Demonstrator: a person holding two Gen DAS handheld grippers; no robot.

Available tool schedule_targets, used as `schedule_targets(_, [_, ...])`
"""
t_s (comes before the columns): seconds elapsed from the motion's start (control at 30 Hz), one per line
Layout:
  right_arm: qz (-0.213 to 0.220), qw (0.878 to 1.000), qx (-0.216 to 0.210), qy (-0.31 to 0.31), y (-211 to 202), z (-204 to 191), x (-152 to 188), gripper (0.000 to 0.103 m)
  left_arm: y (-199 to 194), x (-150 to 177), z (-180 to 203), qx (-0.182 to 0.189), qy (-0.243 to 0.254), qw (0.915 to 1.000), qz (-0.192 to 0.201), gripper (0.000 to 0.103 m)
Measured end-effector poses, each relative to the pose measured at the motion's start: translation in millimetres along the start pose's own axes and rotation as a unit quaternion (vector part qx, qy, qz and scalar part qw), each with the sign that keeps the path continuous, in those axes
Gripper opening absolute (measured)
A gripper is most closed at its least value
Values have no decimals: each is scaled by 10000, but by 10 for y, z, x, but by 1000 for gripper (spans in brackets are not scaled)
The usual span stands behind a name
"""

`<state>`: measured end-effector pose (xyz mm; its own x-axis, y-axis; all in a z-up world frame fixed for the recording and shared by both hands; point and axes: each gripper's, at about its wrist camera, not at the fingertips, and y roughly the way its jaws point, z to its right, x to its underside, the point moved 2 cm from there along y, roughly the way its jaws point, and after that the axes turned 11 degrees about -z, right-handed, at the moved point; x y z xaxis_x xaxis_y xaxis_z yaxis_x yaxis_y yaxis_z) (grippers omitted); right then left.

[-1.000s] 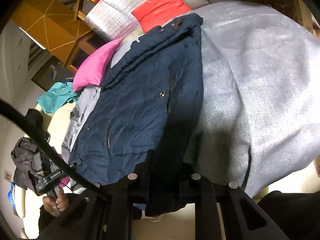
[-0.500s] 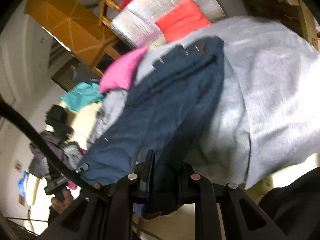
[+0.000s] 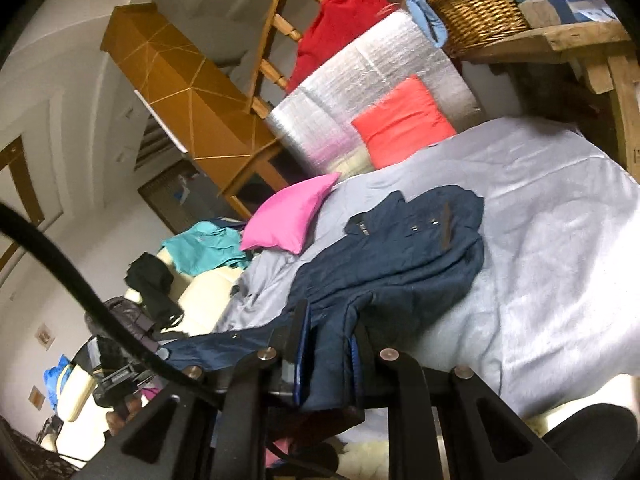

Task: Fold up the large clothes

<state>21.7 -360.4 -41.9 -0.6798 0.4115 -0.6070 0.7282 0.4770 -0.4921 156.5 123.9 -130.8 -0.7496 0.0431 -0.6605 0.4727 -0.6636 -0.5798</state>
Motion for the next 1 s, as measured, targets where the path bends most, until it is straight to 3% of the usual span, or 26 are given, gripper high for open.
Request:
schedule_targets(0.5, [340,9979,7,544,870,478,-940,18,867,-883,-553,-135,-1082,9936,303,13])
schedule_targets(0.77, [460,9952,128,855,1486,787,-1371,18,1492,-1328,-838,-309,-1717,9836,450,13])
schedule_targets(1.0, [453,9929,482,987,2083,1109,-1764,18,2045,-1736,-1123,-453,-2137,9744,535,14])
